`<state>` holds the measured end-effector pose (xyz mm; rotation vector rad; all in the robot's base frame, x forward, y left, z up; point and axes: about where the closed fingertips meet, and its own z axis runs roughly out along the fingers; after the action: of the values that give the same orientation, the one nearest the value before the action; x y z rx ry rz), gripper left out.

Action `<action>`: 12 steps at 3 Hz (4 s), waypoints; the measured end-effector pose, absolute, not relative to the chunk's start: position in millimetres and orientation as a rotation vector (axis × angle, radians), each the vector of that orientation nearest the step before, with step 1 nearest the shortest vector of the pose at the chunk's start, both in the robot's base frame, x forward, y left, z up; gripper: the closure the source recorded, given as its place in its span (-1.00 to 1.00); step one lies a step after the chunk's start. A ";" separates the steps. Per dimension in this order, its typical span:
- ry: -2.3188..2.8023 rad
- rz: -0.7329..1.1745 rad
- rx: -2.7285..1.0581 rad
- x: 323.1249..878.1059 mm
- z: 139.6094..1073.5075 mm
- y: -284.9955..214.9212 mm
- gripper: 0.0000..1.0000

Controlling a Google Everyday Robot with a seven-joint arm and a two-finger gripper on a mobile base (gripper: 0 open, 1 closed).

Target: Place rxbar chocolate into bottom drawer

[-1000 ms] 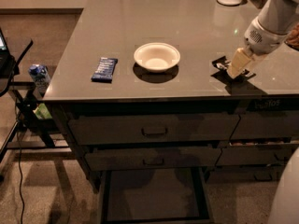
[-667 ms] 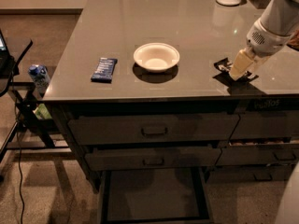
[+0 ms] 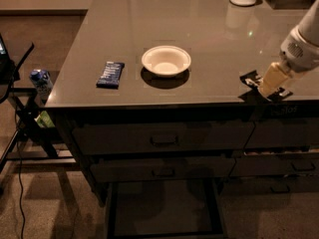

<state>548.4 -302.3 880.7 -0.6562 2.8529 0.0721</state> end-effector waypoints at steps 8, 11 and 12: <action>3.100 0.451 -0.509 410.0 742.7 -258.3 1.00; 3.167 0.616 -0.485 390.3 657.0 -225.9 1.00; 3.172 0.680 -0.443 386.6 633.6 -221.7 1.00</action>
Offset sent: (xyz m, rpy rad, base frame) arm -0.0335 0.0002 -0.0032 0.0230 0.0262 -0.0142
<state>386.6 -221.7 633.6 -0.4433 3.1717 0.6797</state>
